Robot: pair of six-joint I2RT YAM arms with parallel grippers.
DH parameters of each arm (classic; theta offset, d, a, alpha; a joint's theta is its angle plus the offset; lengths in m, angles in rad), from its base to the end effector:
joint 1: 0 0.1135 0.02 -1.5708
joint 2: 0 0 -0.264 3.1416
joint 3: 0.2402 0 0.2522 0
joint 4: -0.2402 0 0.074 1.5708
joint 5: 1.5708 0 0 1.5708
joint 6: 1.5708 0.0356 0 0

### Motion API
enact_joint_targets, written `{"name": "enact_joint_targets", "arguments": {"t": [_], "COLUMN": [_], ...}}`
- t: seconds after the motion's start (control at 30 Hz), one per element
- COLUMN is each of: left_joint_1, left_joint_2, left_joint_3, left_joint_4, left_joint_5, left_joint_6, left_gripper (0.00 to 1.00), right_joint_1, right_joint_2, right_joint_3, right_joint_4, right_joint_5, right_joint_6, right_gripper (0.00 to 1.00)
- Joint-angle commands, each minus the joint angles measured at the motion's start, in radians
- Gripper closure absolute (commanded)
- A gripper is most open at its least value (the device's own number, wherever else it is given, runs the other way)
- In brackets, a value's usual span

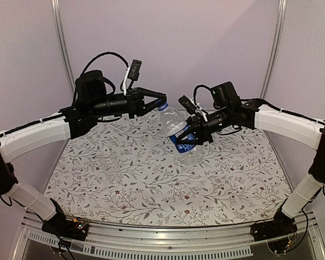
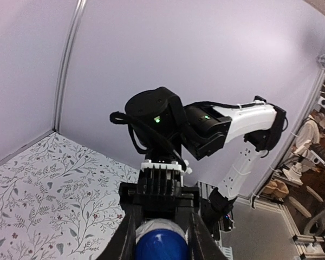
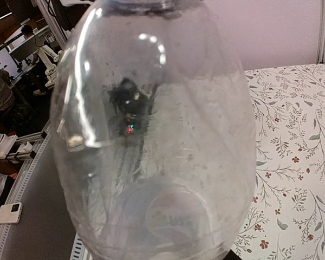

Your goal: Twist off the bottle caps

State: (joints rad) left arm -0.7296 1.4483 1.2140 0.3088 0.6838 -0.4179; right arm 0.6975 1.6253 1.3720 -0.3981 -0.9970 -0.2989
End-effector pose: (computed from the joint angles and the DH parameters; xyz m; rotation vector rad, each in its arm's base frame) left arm 0.2394 -0.2442 0.3846 0.8439 1.4671 -1.3965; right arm 0.2573 0.2546 0.3172 -1.4952 1.5686 1.3215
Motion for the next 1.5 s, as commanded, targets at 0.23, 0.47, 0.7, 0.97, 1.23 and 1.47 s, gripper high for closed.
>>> {"name": "enact_joint_targets", "arguments": {"t": [0.23, 0.47, 0.7, 0.97, 1.23, 1.47], "left_joint_1": [-0.116, -0.114, -0.107, -0.081, -0.022, 0.041], "left_joint_2": [-0.078, -0.077, -0.072, -0.079, -0.082, -0.038], "left_joint_3": [0.017, 0.019, 0.04, 0.038, 0.035, 0.05], "left_joint_4": [-0.227, -0.197, -0.168, -0.132, -0.05, 0.065], "left_joint_5": [-0.549, -0.497, -0.435, -0.353, -0.132, 0.136], "left_joint_6": [-0.149, -0.136, -0.12, -0.127, -0.052, -0.056], "left_gripper": [0.91, 0.78, 0.59, 0.32, 0.04, 0.07], "right_joint_1": [0.003, 0.002, 0.001, 0.001, 0.002, 0.002], "right_joint_2": [0.01, 0.004, -0.002, -0.01, -0.006, -0.002], "right_joint_3": [0.026, 0.024, 0.027, 0.029, 0.03, 0.03], "right_joint_4": [-0.004, -0.004, 0.008, 0.013, 0.014, 0.009], "right_joint_5": [0.093, 0.078, 0.031, -0.004, -0.107, -0.183], "right_joint_6": [0.022, 0.018, 0.013, 0.015, 0.014, 0.005], "right_gripper": [0.65, 0.65, 0.65, 0.65, 0.64, 0.64]}}
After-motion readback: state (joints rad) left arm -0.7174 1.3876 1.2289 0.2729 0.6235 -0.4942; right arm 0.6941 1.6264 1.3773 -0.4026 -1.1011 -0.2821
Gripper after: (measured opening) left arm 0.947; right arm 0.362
